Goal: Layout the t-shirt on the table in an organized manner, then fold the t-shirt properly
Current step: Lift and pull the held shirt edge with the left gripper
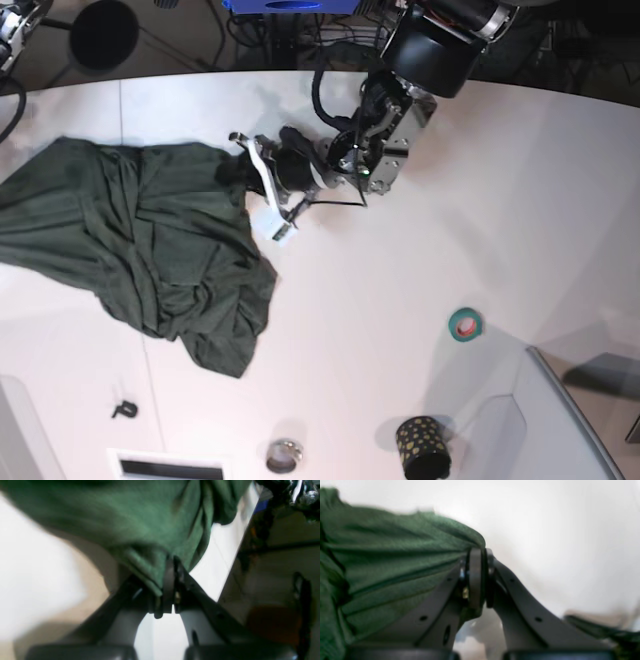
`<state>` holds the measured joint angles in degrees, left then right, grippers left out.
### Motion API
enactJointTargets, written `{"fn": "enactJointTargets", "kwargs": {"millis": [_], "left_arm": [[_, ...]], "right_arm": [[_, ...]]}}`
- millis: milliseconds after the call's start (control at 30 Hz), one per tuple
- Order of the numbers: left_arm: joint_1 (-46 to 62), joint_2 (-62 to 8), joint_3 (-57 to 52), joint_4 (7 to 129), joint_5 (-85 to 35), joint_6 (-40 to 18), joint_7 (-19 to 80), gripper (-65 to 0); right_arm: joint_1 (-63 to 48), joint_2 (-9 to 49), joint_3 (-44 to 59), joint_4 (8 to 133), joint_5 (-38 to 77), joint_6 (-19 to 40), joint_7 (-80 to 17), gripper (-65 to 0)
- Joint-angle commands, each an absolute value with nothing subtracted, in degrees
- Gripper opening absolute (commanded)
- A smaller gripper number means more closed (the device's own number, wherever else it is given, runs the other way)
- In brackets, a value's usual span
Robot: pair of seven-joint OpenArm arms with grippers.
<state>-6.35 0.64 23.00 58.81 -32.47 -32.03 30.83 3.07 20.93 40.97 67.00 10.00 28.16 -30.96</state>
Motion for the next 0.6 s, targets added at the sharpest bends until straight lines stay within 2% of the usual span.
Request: {"fn": "enactJointTargets", "kwargs": {"millis": [0,133,300,567], "left_arm": [[-7.3,0.1,22.1,62.4,-33.5,-31.2,29.7,-65.0],[-7.4,-3.3,22.7,70.4,-33.7,-24.6,29.8,-65.0],[-8.0,-4.2,22.1,78.8,-33.5,-24.2,36.4,-65.0],[-8.7,-4.3,22.0,91.5,-33.4,-23.0,40.1,-65.0]], "right_arm": [[3.6,21.6,41.2,70.6,10.7,28.4,-29.8,-64.8],[2.9,20.9,41.2,77.2,10.7,28.4,-33.2,-64.8],[2.9,20.7,41.2,84.7,10.7,28.4,-36.0,-64.8],[2.7,18.8,41.1,95.5,10.8,28.4,-40.5,-64.8]]}}
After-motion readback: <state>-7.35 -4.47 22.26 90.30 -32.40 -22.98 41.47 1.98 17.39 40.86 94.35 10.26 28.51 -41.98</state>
